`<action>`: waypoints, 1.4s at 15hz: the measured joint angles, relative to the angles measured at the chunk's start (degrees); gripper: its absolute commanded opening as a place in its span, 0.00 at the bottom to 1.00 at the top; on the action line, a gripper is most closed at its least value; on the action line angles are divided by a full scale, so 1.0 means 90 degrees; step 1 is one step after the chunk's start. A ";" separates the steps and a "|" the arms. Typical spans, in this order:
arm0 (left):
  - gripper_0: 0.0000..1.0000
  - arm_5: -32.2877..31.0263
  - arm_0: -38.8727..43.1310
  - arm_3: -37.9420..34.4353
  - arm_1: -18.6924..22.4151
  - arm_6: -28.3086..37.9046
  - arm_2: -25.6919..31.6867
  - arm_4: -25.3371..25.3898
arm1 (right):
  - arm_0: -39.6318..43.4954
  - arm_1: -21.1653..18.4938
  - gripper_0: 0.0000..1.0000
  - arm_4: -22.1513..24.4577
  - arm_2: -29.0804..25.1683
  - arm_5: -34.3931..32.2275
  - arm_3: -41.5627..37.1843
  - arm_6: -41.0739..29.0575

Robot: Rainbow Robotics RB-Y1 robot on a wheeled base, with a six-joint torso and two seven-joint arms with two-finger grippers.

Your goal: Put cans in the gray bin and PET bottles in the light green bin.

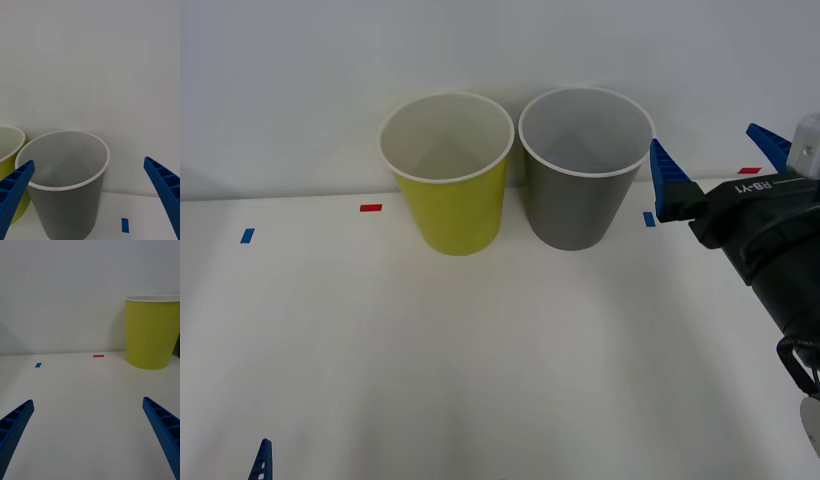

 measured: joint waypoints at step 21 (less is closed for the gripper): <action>1.00 0.0000 0.0000 0.0000 0.0000 0.0000 0.0000 0.0000 | 0.3064 0.0660 1.00 0.0435 -0.0131 -0.5479 0.2116 0.0407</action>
